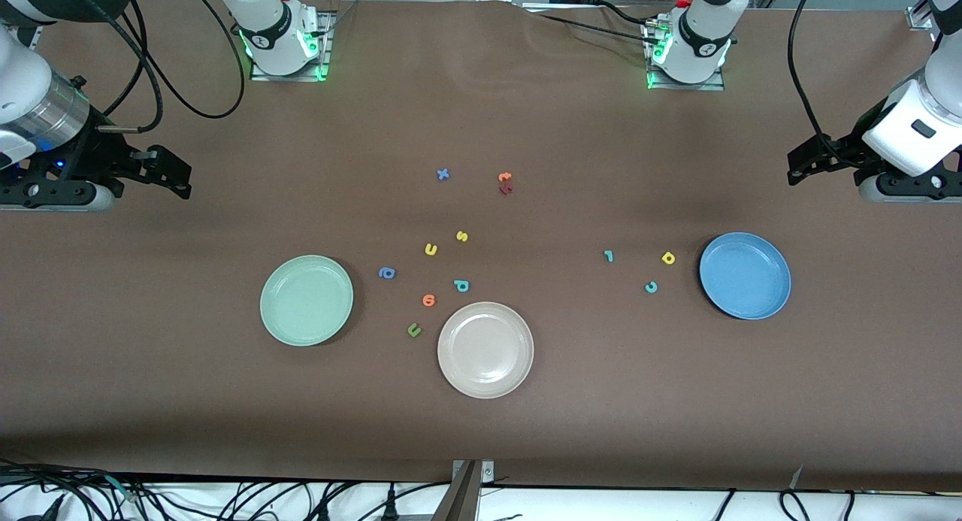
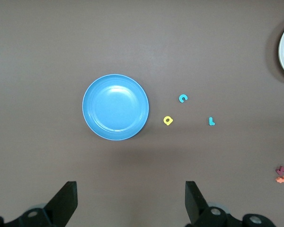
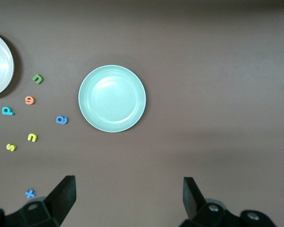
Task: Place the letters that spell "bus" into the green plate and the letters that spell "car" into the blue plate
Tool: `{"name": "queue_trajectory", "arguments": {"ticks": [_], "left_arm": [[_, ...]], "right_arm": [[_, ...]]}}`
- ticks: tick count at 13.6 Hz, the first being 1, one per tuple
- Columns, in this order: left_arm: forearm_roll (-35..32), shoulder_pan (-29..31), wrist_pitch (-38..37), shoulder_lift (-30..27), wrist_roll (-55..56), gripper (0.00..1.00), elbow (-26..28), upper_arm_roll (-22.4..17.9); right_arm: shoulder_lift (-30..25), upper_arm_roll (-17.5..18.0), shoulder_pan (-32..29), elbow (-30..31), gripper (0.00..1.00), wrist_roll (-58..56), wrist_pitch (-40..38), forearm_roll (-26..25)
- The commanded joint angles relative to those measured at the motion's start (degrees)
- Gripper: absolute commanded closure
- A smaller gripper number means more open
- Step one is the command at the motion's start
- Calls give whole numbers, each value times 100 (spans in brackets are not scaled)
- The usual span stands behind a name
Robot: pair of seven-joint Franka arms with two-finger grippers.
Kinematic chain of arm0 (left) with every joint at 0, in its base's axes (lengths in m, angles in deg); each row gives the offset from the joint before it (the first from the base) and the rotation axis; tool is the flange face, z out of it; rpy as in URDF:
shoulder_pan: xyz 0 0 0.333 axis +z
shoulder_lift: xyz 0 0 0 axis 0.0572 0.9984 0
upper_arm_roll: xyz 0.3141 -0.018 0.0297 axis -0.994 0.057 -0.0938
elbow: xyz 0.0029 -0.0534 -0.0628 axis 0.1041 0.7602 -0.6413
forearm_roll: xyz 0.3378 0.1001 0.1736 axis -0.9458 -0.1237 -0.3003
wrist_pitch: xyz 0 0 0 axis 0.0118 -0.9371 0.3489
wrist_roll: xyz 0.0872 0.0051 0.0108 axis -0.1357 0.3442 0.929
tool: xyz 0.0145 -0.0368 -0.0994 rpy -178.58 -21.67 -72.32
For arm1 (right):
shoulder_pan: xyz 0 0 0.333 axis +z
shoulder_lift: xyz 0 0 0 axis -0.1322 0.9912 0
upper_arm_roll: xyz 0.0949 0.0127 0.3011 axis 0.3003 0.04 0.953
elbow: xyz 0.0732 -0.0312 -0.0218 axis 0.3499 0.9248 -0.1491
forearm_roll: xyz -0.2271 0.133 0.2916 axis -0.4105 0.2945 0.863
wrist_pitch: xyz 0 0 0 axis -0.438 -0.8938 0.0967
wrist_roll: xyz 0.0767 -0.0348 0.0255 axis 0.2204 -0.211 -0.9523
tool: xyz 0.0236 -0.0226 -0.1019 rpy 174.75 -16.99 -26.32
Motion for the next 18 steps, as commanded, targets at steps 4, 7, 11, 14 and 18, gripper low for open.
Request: {"name": "queue_trajectory", "arguments": {"ticks": [4,7,11,14,18], "left_arm": [[-100,-17,-97,-2,77,0,-107,23],[-100,-17,-97,-2,77,0,-107,23],[-100,-17,-97,-2,77,0,-116,23],[-100,-17,-97,-2,77,0,-116,23],[-100,-17,-106,-2,77,0,-125,23]], "right_arm": [[-34,60,-117,16,0,-420,17,-59],[-25,51,-74,-38,0,-351,8,-24],[-25,59,-65,-38,0,-342,8,-68],[-16,51,-73,-29,0,-350,-1,-33],[2,51,-73,-12,0,-342,-71,-77]]}}
